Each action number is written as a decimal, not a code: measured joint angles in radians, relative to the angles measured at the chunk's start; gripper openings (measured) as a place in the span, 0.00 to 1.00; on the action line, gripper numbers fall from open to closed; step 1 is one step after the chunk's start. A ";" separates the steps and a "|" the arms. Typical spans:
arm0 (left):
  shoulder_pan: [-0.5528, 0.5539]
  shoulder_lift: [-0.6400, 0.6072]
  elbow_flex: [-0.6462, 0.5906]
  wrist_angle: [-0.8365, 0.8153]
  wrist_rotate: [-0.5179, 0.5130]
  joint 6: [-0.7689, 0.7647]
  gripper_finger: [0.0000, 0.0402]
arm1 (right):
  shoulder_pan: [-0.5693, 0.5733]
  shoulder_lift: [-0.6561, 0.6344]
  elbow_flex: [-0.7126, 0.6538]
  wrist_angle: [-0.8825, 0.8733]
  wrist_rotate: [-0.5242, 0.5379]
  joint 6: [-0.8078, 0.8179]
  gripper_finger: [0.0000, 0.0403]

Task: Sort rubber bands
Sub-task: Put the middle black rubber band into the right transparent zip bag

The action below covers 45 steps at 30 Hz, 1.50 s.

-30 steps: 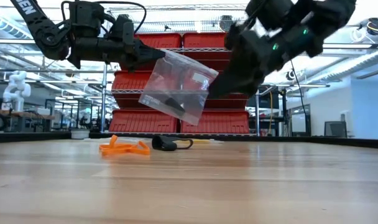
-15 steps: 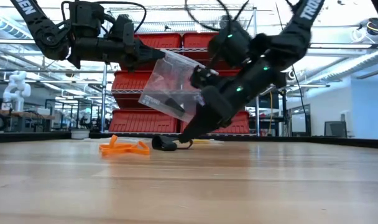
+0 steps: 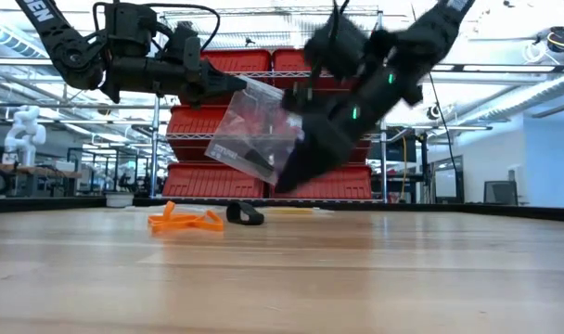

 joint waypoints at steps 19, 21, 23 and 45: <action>0.000 0.000 0.004 -0.016 0.028 0.000 0.00 | -0.103 -0.384 0.034 -0.003 0.293 -0.246 0.00; 0.000 0.000 0.005 -0.016 0.029 0.000 0.00 | -0.120 -0.384 0.045 -0.003 0.291 -0.266 0.00; 0.000 0.000 0.004 -0.018 0.029 0.000 0.00 | -0.134 -0.384 0.051 -0.002 0.291 -0.278 0.00; -0.015 0.000 0.014 -0.023 0.065 -0.006 0.00 | -0.216 -0.383 0.053 -0.072 0.086 -0.199 0.00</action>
